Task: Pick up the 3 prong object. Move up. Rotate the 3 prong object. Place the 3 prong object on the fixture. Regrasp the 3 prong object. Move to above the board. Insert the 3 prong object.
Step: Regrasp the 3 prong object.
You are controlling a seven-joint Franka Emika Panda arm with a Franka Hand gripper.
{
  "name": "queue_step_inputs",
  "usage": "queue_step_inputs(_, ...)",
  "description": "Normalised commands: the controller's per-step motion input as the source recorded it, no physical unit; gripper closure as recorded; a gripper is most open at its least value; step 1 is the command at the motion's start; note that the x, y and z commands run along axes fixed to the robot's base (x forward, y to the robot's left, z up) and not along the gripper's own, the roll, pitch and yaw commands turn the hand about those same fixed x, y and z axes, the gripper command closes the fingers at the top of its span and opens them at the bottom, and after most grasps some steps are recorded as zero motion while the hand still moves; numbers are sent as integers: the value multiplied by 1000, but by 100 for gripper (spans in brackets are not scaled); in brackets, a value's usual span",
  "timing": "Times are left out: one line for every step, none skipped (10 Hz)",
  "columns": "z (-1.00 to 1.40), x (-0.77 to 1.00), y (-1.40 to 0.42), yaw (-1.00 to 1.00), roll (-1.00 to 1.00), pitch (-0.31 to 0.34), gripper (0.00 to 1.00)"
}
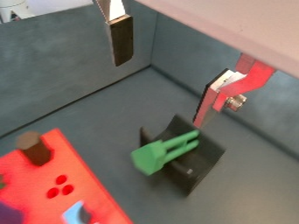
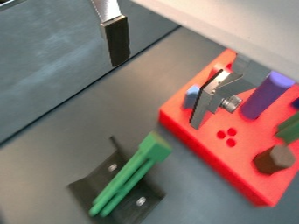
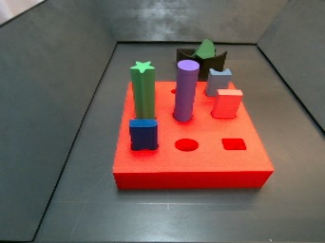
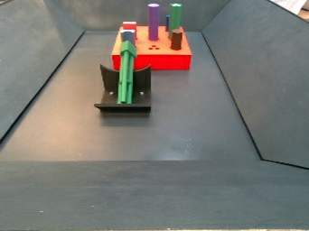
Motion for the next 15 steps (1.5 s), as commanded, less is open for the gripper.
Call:
queue_step_inputs(3,25,-23,26,1000,45,0)
queue_step_inputs(-6,41,-26,30,1000,56,0)
queue_step_inputs(-3,57,-28,34,1000,70,0)
queue_step_inputs(-4,66,-31,38,1000,79,0)
queue_step_inputs(-11,84,-33,46,1000,100,0)
queue_step_inputs(-9,97,-38,55,1000,120,0)
queue_step_inputs(-8,103,-39,62,1000,134,0)
queue_step_inputs(-7,111,-47,87,1000,170,0)
queue_step_inputs(-11,114,-48,109,1000,195,0)
queue_step_inputs(-10,118,-51,141,1000,220,0)
queue_step_inputs(-13,122,-55,203,1000,251,0)
queue_step_inputs(-12,127,-56,227,835,231,0)
queue_step_inputs(-11,140,-61,248,660,193,0)
queue_step_inputs(-16,151,-60,261,488,158,0)
queue_step_inputs(-13,162,-55,264,330,121,0)
